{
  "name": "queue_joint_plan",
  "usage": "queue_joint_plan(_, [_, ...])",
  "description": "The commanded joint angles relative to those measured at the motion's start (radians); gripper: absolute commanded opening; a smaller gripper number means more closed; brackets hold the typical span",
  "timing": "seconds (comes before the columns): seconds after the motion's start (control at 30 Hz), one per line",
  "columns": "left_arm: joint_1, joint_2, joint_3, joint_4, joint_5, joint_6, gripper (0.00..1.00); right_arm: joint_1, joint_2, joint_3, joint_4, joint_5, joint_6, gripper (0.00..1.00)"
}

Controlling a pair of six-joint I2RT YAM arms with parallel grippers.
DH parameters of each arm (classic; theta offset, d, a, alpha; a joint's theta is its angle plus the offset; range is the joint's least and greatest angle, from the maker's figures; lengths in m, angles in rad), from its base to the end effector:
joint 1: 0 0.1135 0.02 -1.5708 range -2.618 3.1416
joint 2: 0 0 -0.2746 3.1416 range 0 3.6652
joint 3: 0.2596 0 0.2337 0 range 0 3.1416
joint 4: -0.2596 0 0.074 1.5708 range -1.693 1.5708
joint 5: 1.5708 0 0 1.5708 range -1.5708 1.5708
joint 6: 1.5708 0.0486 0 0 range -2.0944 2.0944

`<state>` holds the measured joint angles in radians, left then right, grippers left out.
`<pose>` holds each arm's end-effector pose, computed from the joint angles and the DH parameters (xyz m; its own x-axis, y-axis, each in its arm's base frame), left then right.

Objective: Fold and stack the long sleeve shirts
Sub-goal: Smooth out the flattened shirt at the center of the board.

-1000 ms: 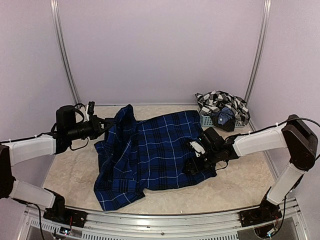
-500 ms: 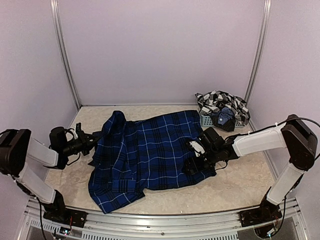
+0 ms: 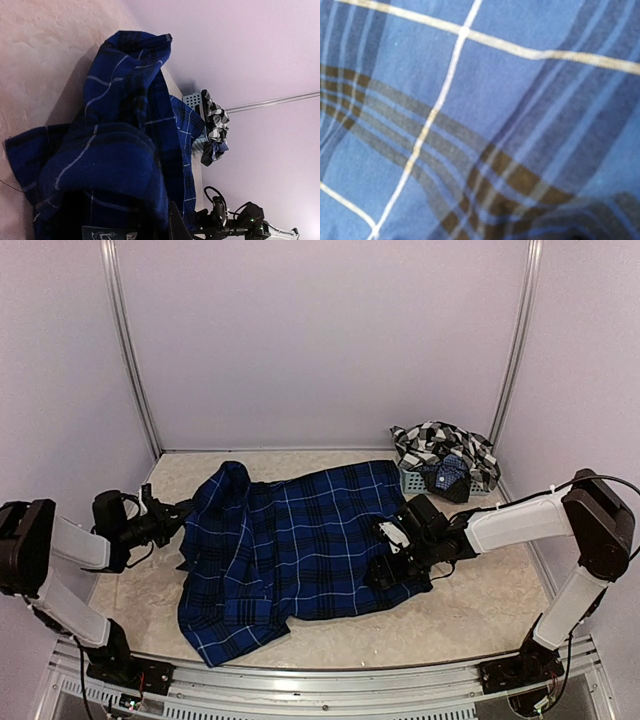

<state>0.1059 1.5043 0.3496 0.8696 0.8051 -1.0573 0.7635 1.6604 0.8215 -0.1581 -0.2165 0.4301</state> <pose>0.2535 -0.0083 0.1749 -0.6728 -0.6786 -0.2948 0.0583 0.3486 -0.9355 0.2139 0.2192 0.1570 -0.8682 -0.2672 -0.4182 -0.4374 0.8102 0.3903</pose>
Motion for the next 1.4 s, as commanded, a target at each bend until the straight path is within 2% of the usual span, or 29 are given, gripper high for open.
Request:
queue_joint_plan(0.0, [0.029,-0.145,0.102,-0.489,-0.183,0.312,0.07,0.009,0.044,-0.042,-0.061,0.001,0.003,0.74])
queue_joint_plan(0.2, [0.033,-0.186,0.167,-0.714,-0.405,0.437,0.17,0.009,0.059,-0.029,-0.053,-0.014,-0.004,0.74])
queue_joint_plan(0.43, [0.031,-0.186,0.181,-0.778,-0.566,0.477,0.26,0.01,0.049,-0.039,-0.055,-0.013,-0.012,0.74])
queue_joint_plan(0.53, [0.026,-0.199,0.175,-0.783,-0.589,0.477,0.36,0.009,0.047,-0.042,-0.052,-0.014,-0.014,0.74])
queue_joint_plan(0.67, [0.016,-0.241,0.162,-0.776,-0.547,0.467,0.53,0.009,0.046,-0.048,-0.044,-0.017,-0.015,0.74])
queue_joint_plan(0.9, [-0.098,-0.398,0.162,-0.859,-0.653,0.472,0.81,0.021,-0.015,-0.052,-0.034,-0.004,-0.032,0.74])
queue_joint_plan(1.0, [-0.151,-0.501,0.154,-0.91,-0.649,0.466,0.88,0.088,-0.09,-0.037,-0.012,0.038,-0.078,0.74])
queue_joint_plan(1.13, [-0.166,-0.633,0.137,-0.98,-0.63,0.448,0.95,0.23,-0.124,0.035,0.018,0.094,-0.188,0.77])
queue_joint_plan(1.17, [-0.166,-0.657,0.139,-0.998,-0.629,0.451,0.98,0.266,-0.112,0.063,0.021,0.098,-0.214,0.78])
queue_joint_plan(1.23, [-0.166,-0.701,0.159,-1.05,-0.628,0.475,0.99,0.333,-0.064,0.133,0.021,0.096,-0.261,0.8])
queue_joint_plan(1.37, [-0.165,-0.692,0.221,-1.122,-0.615,0.507,0.99,0.455,0.099,0.297,-0.022,0.116,-0.349,0.81])
